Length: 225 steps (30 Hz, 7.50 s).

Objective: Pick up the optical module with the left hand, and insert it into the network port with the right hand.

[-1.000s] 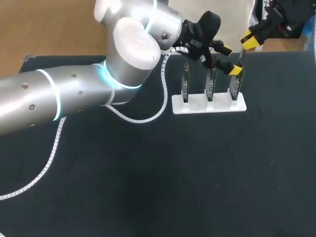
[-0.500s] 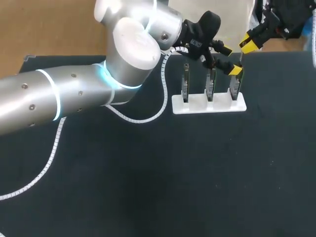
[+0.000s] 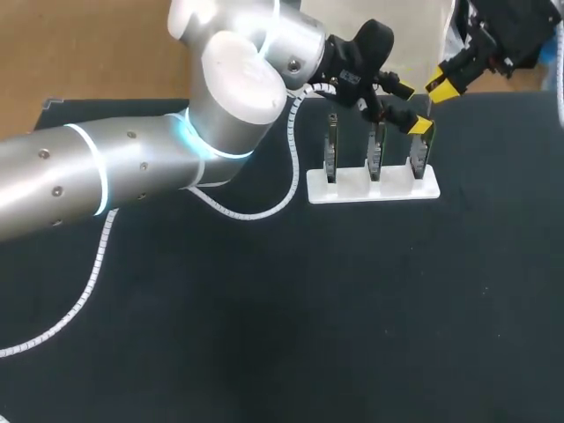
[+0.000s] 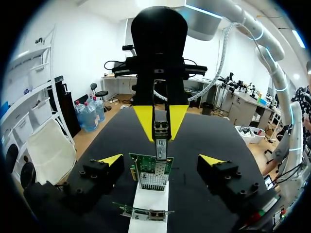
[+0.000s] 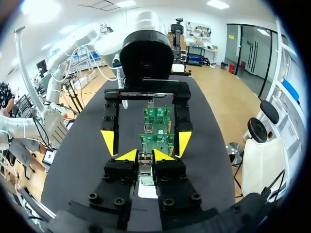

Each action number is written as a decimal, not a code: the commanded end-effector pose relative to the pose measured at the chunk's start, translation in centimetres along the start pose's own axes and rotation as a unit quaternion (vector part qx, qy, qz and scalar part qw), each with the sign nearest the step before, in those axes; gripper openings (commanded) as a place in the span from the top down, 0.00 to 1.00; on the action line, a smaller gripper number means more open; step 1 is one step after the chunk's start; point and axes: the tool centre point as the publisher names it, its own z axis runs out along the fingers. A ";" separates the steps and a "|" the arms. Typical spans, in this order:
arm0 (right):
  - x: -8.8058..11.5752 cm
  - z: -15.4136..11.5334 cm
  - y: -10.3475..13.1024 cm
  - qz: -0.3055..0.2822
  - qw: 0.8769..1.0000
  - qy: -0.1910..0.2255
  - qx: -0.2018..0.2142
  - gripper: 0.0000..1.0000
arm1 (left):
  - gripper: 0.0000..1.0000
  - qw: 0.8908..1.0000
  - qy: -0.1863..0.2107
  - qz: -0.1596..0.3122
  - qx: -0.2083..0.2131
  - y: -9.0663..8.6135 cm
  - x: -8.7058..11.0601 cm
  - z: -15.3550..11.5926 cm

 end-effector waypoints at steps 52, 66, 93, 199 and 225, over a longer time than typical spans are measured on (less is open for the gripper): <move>0.5 -2.3 0.4 0.012 0.998 -0.062 0.012 0.00 | 0.00 1.000 0.002 -0.001 0.000 0.0 -0.1 0.0; 0.0 -4.0 0.5 -0.006 0.997 -0.069 0.024 1.00 | 0.00 1.000 0.002 -0.001 0.000 0.0 -0.1 0.0; -1.3 -1.6 -0.2 -0.017 0.998 -0.062 0.020 1.00 | 0.00 1.000 0.002 -0.001 0.000 0.0 -0.1 0.0; 2.3 2.0 -0.2 0.048 0.997 -0.050 -0.016 1.00 | 0.00 1.000 0.002 -0.001 0.000 0.0 -0.1 0.0; 1.0 1.0 -0.1 0.029 0.997 -0.070 -0.001 1.00 | 0.00 1.000 0.002 -0.001 0.000 0.0 -0.1 0.0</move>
